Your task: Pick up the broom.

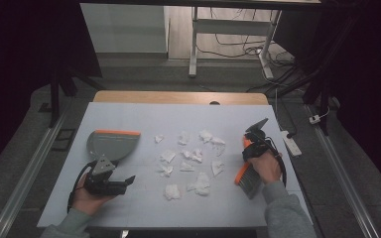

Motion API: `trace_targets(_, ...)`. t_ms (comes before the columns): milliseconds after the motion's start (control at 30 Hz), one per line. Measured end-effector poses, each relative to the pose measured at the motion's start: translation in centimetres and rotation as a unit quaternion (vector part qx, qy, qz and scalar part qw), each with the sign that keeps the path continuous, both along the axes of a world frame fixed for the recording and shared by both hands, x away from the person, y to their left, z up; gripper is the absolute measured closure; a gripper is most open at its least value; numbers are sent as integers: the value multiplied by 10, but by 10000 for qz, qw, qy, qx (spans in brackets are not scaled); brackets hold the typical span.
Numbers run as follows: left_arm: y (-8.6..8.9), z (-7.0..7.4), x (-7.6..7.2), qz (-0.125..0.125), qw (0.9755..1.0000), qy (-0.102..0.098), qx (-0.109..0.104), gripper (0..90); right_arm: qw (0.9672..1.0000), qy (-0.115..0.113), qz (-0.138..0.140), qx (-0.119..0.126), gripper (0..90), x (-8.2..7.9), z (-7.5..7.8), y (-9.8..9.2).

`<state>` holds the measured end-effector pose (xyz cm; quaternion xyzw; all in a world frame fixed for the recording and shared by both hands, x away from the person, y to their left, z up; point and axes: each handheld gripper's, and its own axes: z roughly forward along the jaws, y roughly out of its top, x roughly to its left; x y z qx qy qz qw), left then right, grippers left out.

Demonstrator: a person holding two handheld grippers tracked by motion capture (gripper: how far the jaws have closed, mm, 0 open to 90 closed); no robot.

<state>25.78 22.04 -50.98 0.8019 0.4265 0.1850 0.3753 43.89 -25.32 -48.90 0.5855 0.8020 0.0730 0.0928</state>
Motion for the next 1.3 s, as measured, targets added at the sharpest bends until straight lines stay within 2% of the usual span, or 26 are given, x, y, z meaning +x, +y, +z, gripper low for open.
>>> trace_targets(33,0,0,0,3,10000,-1,6,194,10000,0,0,0,596,0,0,0)
trace_targets(67,0,0,0,3,10000,-3,12,194,9999,-107,19,3,664,-2,-1,2)
trace_targets(100,0,0,0,9,10000,-6,9,194,9999,-133,25,9,691,-3,-1,2)
trace_targets(167,-1,0,-1,6,10000,-20,23,194,9997,-212,106,-57,708,-5,-1,4)
trace_targets(367,0,0,-2,11,10000,-20,9,194,9992,-304,266,81,712,-8,-1,0)
trace_targets(400,0,0,-2,14,10000,-14,8,194,9988,-347,340,107,712,-8,-1,-1)
trace_targets(433,1,0,-2,13,10000,-11,11,194,9978,-330,559,117,713,-9,0,-3)
trace_targets(533,1,0,-1,21,10000,-11,13,195,9971,-333,661,176,713,-10,1,-6)
trace_targets(567,1,0,-1,30,10000,-7,8,195,9966,-417,686,188,714,-11,2,-8)
trace_targets(600,2,-1,-1,46,10000,-11,11,195,9950,-514,768,388,714,-15,6,-15)
trace_targets(667,2,-1,-1,48,10000,-11,8,195,9942,-573,782,458,714,-17,8,-17)
trace_targets(700,1,-1,-1,44,10000,-10,5,195,9927,-630,864,555,715,-20,11,-19)
trace_targets(733,1,-1,-1,39,10000,-11,11,196,9890,-778,980,782,715,-26,16,-24)
trace_targets(800,1,-1,-1,47,10000,-14,16,196,9878,-825,996,869,715,-28,18,-27)
trace_targets(833,1,-1,-1,51,10000,-17,13,196,9835,-998,1024,1106,716,-34,24,-33)
trace_targets(867,2,-1,0,56,10000,-19,14,196,9835,-998,1024,1106,716,-34,24,-33)
trace_targets(933,2,-1,0,57,10000,-18,11,196,9797,-1118,1027,1306,716,-39,29,-38)
trace_targets(967,2,-1,0,63,10000,-15,7,196,9725,-1292,1046,1630,716,-44,36,-45)
trace_targets(1033,2,-2,1,68,10000,-6,13,196,9666,-1456,1023,1845,716,-48,41,-48)
trace_targets(1067,1,-2,1,72,10000,-1,15,196,9666,-1456,1023,1845,716,-48,41,-48)
trace_targets(1100,1,-2,1,74,10000,0,16,196,9636,-1482,1032,1972,716,-50,44,-50)
trace_targets(1133,1,-2,1,74,10000,0,17,196,9573,-1618,1034,2160,715,-53,48,-53)
trace_targets(1200,0,-2,2,77,10000,-4,33,196,9497,-1741,1030,2392,716,-55,52,-56)
trace_targets(1233,0,-2,2,75,10000,-3,35,196,9497,-1741,1030,2392,716,-55,52,-56)
trace_targets(1267,-1,-2,2,76,10000,-4,30,196,9444,-1820,1042,2533,715,-56,55,-56)
trace_targets(1300,-1,-2,2,77,10000,-11,29,196,9444,-1820,1042,2533,715,-56,55,-56)
